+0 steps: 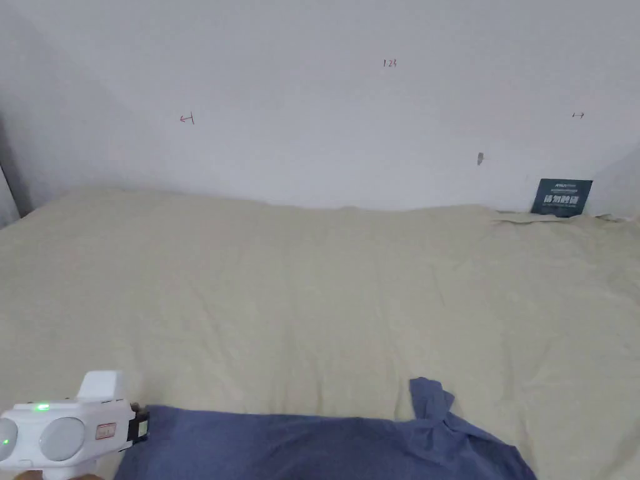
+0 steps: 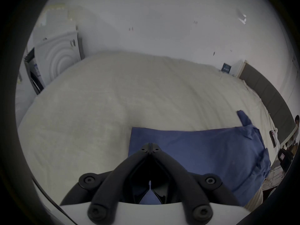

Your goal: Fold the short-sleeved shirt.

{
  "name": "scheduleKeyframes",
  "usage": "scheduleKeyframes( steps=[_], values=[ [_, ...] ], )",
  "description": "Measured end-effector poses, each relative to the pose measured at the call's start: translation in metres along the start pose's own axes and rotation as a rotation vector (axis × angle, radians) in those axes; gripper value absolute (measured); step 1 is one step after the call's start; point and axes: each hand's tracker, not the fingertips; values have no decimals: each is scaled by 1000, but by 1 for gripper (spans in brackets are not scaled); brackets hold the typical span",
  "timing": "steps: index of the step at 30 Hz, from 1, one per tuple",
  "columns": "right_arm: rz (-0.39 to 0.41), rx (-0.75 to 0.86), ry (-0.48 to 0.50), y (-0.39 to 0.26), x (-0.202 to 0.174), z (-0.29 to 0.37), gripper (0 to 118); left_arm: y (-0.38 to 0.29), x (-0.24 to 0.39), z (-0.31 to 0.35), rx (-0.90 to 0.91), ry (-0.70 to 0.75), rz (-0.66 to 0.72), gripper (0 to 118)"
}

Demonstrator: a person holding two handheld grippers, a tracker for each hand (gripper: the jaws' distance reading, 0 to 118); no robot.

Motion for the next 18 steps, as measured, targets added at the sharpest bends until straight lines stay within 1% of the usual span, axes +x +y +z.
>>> scheduleKeyframes(
  steps=[1,4,5,7,9,11,12,13,14,16,18],
  values=[
    [1,-7,-3,0,1,-2,0,6,-5,-12,-23,8,6,9],
    [7,-26,-9,-3,4,-10,0,15,-15,-42,-77,26,5,61],
    [7,-33,-15,-4,5,-12,0,17,-17,-51,-99,45,8,66],
    [3,-49,-15,-5,9,-16,0,18,-17,-64,-124,63,-3,64],
    [1,-59,-23,-7,12,-19,0,16,-12,-71,-145,51,-31,55],
    [2,-76,-34,-8,15,-23,0,14,-3,-79,-162,120,-86,50],
    [-1,-81,-35,-9,17,-24,0,14,1,-83,-160,123,-103,43],
    [-4,-88,-34,-9,18,-25,0,15,7,-82,-150,147,-126,32],
    [-8,-93,-37,-9,20,-27,0,15,13,-82,-133,157,-154,11],
    [-11,-102,-40,-10,23,-29,0,12,27,-85,-110,174,-257,2],
    [-15,-113,-42,-9,27,-34,0,4,39,-89,-115,201,-355,1]
  ],
)
